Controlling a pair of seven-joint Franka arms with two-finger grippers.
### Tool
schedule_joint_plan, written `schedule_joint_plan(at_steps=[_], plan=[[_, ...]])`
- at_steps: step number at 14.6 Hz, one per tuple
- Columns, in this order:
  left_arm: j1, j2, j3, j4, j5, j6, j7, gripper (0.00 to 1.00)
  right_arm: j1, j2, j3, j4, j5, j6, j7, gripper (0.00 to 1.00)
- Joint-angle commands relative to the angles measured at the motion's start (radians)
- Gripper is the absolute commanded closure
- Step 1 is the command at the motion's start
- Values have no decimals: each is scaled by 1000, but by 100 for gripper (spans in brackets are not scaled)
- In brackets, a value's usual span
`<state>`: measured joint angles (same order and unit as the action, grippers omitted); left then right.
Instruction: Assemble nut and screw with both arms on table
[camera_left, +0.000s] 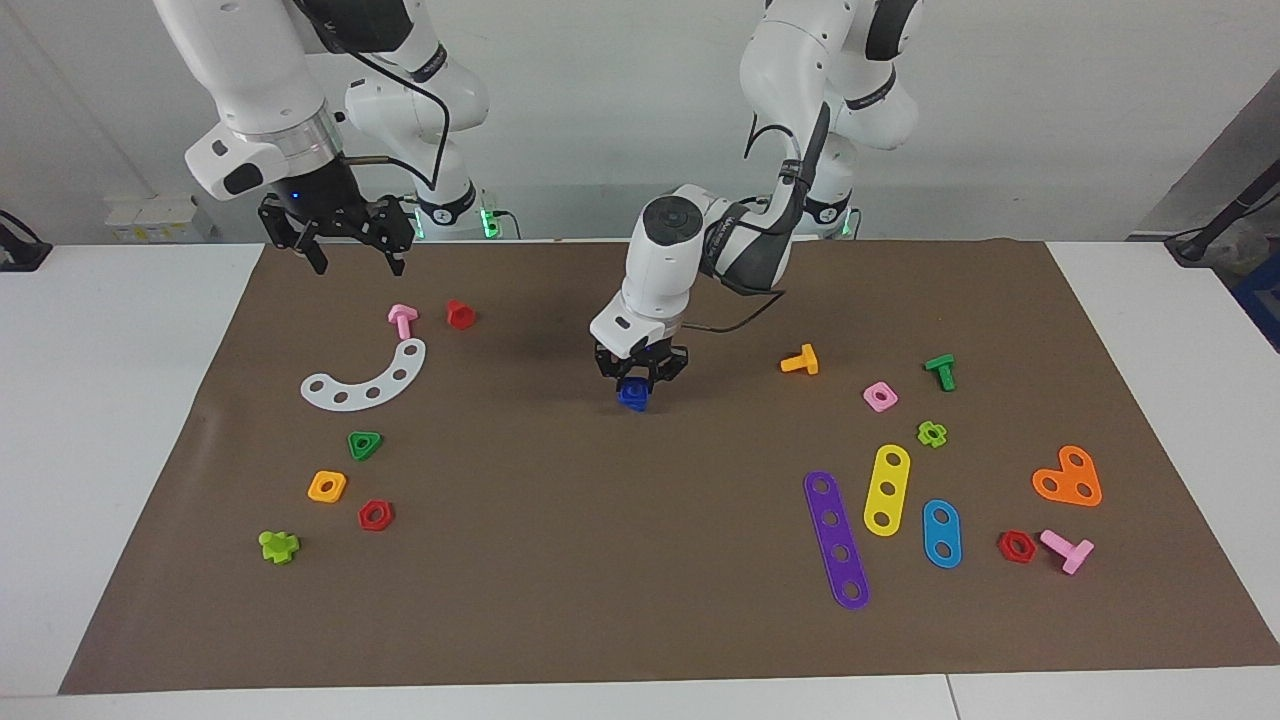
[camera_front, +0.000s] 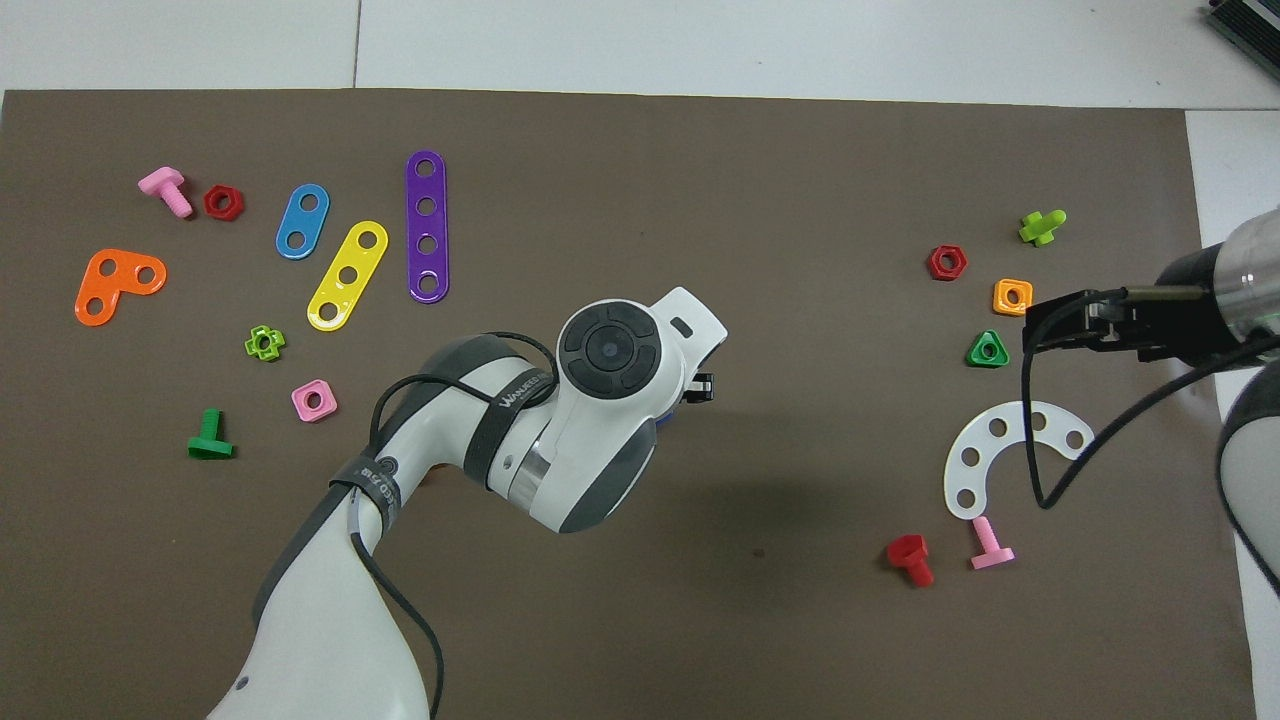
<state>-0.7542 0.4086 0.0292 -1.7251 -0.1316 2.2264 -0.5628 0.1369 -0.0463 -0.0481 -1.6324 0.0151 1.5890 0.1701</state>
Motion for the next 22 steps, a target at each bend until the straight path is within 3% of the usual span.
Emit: schedule_joint_plan(at_steps=[1,14,22], plan=[[-11,27,17,50,-19,-44,-6,100,-2,-20,5,-26,-4,19,12,0],[-19,7,17,-65,-8,-24,-6,100,-2,-20,5,-27,-3,22,17,0],[29,28,15,59,-25,-69,-3,100,-3,-20,5,-27,-3,22,9,0]])
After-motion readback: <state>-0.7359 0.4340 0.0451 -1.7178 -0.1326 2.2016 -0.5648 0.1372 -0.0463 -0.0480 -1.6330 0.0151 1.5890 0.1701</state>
